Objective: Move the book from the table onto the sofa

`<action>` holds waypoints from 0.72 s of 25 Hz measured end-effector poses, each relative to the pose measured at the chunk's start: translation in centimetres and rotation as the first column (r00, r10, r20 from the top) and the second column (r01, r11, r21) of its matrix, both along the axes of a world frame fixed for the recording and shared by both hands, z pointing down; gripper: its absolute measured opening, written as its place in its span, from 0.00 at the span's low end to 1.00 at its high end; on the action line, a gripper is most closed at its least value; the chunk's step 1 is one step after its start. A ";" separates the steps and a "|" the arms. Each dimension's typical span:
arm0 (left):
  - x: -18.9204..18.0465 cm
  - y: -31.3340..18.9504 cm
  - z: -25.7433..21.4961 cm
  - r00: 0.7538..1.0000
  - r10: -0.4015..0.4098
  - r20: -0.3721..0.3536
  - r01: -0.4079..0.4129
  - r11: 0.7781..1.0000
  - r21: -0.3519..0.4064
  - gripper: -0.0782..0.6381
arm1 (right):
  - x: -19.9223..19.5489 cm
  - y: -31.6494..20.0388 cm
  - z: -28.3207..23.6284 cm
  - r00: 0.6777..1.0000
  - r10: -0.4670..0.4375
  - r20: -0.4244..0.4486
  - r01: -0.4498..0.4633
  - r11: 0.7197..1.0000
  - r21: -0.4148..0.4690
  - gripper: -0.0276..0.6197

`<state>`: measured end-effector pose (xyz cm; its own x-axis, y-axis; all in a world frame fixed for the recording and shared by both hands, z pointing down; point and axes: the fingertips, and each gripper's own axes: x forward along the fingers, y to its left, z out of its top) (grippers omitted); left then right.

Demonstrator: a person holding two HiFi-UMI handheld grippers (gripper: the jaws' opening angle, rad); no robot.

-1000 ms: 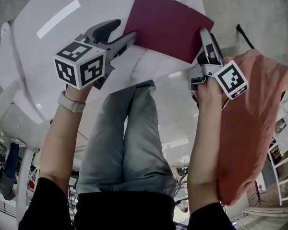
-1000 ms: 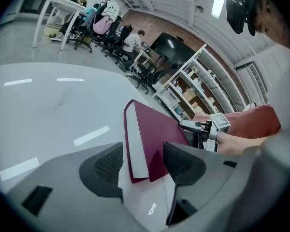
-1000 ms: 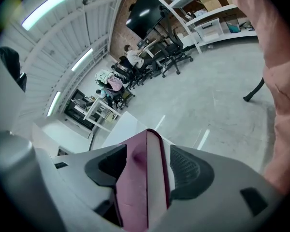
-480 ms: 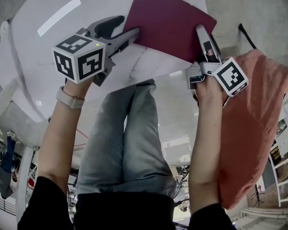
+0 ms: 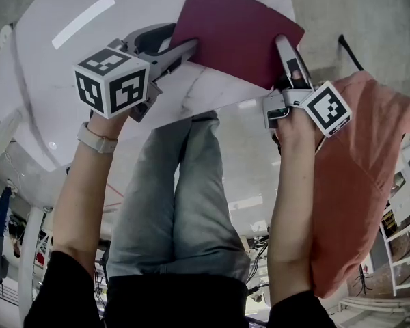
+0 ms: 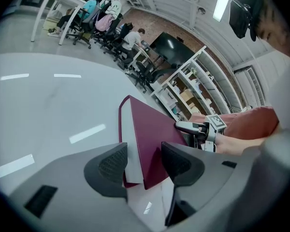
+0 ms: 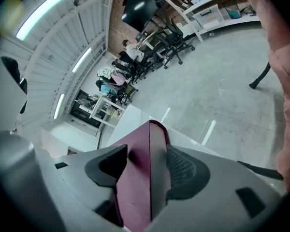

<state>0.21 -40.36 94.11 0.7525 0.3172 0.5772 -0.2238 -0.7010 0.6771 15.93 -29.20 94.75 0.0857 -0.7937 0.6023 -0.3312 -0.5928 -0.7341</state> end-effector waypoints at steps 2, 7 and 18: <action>-0.2 0.1 0.1 1.000 0.004 0.007 -0.004 1.000 0.012 0.42 | -0.3 0.1 0.1 1.000 -0.005 0.013 0.005 1.000 -0.003 0.46; -1.1 0.3 -0.8 1.000 0.006 0.012 -0.006 0.999 0.038 0.42 | -0.8 -0.1 -0.9 1.000 -0.019 0.015 0.018 1.000 0.007 0.46; -2.1 -1.4 -3.8 0.996 -0.091 -0.017 0.093 0.993 0.071 0.42 | -1.8 -2.1 -3.2 0.998 -0.068 -0.007 0.069 0.997 0.034 0.46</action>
